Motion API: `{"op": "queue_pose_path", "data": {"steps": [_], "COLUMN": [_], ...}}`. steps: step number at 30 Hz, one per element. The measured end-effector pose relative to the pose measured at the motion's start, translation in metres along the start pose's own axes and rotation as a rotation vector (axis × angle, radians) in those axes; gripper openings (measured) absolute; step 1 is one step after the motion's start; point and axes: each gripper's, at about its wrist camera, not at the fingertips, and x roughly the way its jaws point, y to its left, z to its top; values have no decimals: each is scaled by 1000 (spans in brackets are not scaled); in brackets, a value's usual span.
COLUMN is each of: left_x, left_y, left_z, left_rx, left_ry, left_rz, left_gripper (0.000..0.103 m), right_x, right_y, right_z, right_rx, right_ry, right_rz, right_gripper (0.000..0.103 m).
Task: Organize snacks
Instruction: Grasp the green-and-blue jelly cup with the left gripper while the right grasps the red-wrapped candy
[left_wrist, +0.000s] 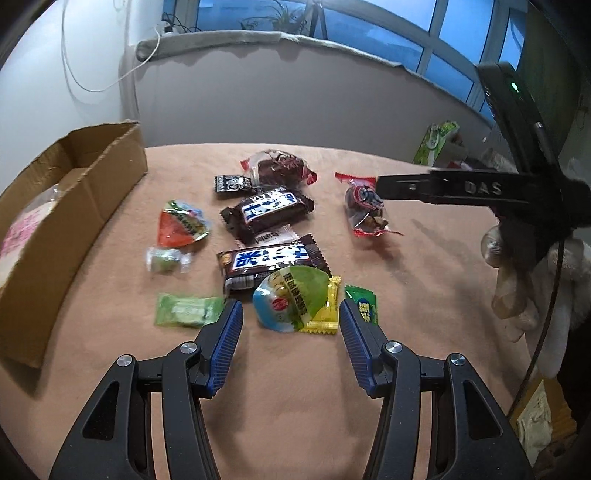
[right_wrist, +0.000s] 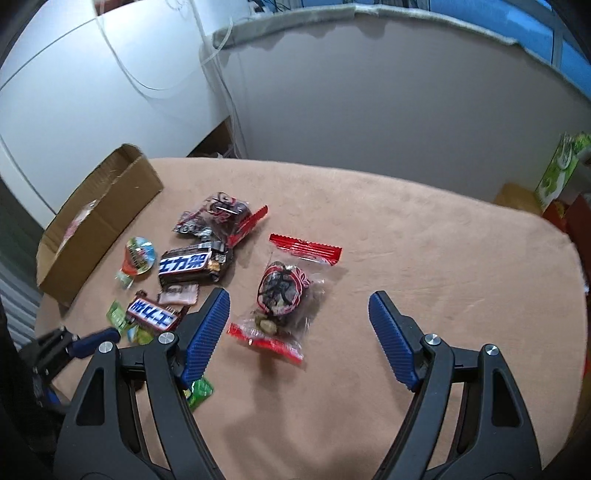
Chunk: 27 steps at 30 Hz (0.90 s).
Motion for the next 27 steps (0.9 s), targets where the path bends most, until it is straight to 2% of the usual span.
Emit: {"op": "queue_pose_path", "data": {"steps": [7, 14, 16, 18, 19, 21, 27], "left_x": [19, 20, 20, 19, 19, 20, 18], "left_y": [-1, 1, 0, 0, 0, -1, 0], "left_z": [1, 1, 2, 1, 0, 1, -1], "left_rx": [-25, -45, -39, -33, -30, -27, -27], "left_ry": [9, 2, 1, -2, -2, -1, -12], "left_rz": [26, 23, 21, 7, 6, 2, -14], "left_gripper": [54, 54, 49, 43, 43, 43, 42], "right_x": [30, 42, 47, 48, 49, 48, 37], "right_y": [-3, 12, 16, 19, 21, 21, 16], "right_z": [2, 4, 5, 3, 3, 2, -6], "right_rx": [39, -6, -21, -36, -43, -49, -28], "right_ry": [49, 64, 65, 61, 60, 57, 48], "right_rz": [1, -43, -65, -100, -111, -120, -106], "right_gripper": [80, 80, 79, 68, 66, 51, 36]}}
